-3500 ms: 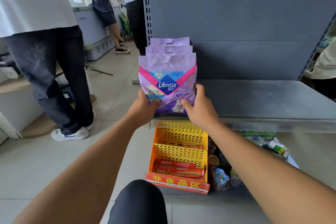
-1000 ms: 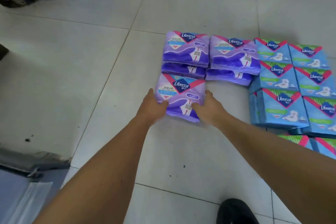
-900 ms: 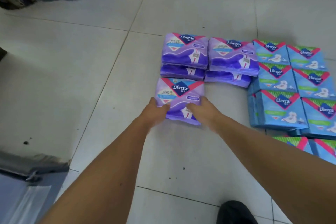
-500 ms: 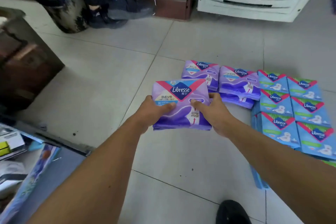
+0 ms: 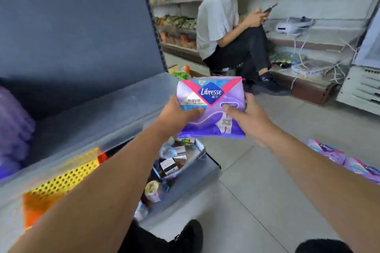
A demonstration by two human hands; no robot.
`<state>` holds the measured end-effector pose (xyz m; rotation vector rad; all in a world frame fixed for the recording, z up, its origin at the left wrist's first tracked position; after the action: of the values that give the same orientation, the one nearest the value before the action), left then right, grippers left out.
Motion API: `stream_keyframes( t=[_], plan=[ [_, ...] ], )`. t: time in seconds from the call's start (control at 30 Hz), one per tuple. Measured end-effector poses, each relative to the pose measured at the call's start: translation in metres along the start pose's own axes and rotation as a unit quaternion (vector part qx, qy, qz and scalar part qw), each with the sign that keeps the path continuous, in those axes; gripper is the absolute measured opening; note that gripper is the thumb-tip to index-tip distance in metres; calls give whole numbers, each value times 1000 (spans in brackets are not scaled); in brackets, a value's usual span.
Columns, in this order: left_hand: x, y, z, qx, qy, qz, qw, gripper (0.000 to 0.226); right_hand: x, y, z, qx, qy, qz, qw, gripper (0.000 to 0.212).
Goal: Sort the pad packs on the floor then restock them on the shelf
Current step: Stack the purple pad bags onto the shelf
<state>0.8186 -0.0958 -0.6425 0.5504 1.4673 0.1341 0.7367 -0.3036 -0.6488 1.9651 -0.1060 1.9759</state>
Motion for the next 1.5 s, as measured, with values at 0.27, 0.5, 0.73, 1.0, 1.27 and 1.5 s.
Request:
stream_keyframes(
  t=[0.27, 0.5, 0.73, 1.0, 1.27, 1.5],
  plan=[
    [-18, 197, -135, -234, 42, -28, 971, 62, 125, -177, -52, 116, 108, -64, 985, 50],
    [13, 285, -162, -316, 35, -3, 948, 54, 167, -281, -48, 157, 148, -101, 971, 35],
    [47, 311, -151, -379, 61, -5, 923, 67, 173, -341, -15, 166, 182, -120, 962, 32],
    [73, 298, -132, -354, 65, 251, 899, 53, 168, -387, 34, 151, 220, -119, 956, 25],
    [88, 296, -101, -345, 100, 339, 870, 39, 169, -453, 66, 141, 248, -119, 951, 21],
    [101, 302, -90, -360, 115, 348, 858, 38, 154, -485, 82, 80, 262, -101, 956, 13]
  ],
)
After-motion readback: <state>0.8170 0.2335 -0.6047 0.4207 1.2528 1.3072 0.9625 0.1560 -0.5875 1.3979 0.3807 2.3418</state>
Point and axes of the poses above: each hand's wrist, its own z-axis towards the middle knuckle, its own y-axis out of the back of the hand, x = y × z, the point moved 2 cm from there along z, towards the middle knuckle, and after that the axes turned 5 degrees about -z, right-handed, at the moved point
